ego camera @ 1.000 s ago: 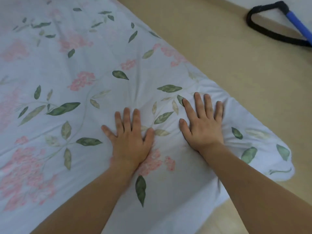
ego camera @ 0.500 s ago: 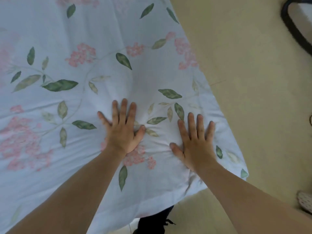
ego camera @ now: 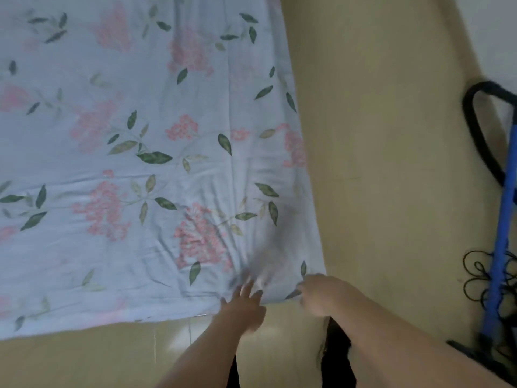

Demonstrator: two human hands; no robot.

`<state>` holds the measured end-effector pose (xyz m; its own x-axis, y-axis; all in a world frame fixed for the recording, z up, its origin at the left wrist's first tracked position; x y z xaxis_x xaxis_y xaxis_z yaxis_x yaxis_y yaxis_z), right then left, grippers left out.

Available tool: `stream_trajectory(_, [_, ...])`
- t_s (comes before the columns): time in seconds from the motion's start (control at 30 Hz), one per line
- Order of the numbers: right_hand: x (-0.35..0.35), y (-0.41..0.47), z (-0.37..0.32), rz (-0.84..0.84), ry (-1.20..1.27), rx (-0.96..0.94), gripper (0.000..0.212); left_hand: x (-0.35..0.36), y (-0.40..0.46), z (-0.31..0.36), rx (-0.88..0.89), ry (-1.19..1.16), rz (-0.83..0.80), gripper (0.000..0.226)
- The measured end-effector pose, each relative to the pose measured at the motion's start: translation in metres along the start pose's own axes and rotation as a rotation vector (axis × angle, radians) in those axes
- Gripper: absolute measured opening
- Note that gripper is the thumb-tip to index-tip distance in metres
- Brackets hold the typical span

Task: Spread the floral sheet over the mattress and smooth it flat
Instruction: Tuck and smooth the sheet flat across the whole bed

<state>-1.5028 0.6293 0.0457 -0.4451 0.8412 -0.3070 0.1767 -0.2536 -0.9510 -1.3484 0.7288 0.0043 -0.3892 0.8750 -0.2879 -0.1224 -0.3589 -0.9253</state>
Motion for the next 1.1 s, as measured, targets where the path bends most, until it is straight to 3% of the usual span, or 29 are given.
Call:
stream_trajectory(0.1, [-0.076,-0.059,0.022,0.275,-0.099,-0.069,0.032,-0.069,-0.052,0.025,-0.102,-0.150,0.209,0.051])
stream_trajectory(0.23, [-0.142,-0.142,0.030,0.454,-0.142,-0.136,0.033,-0.126,-0.139,0.050,-0.184,-0.408,0.438,0.053])
stream_trajectory(0.4, [-0.184,-0.242,0.035,0.503,-0.160,-0.215,0.043,-0.144,-0.236,0.096,-0.187,-0.509,0.607,0.056])
stream_trajectory(0.53, [-0.197,-0.271,0.041,0.443,-0.151,-0.263,0.054,-0.159,-0.261,0.112,-0.229,-0.547,0.661,0.057])
stream_trajectory(0.73, [-0.251,-0.281,0.083,0.456,-0.131,-0.322,0.057,-0.210,-0.280,0.150,-0.362,-0.646,0.719,0.056])
stream_trajectory(0.87, [-0.325,-0.288,0.131,0.558,-0.196,-0.361,0.054,-0.277,-0.271,0.194,-0.393,-0.650,0.815,0.047])
stream_trajectory(0.97, [-0.363,-0.294,0.155,0.562,-0.224,-0.386,0.054,-0.309,-0.255,0.215,-0.427,-0.588,0.839,0.063])
stream_trajectory(1.1, [-0.424,-0.295,0.176,0.560,-0.288,-0.407,0.058,-0.357,-0.257,0.243,-0.442,-0.739,0.898,0.057])
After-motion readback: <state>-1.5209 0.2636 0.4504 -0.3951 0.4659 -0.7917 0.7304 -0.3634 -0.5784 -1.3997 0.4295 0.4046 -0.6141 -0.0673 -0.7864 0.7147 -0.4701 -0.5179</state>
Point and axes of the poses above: each hand's wrist, its own y-axis towards the middle knuckle, its own x-axis out of the palm, z = x × y, the point moved 2 cm from there along y, towards the middle knuckle, and after that the axes turned 3 degrees about x, right-handed, at the moved point
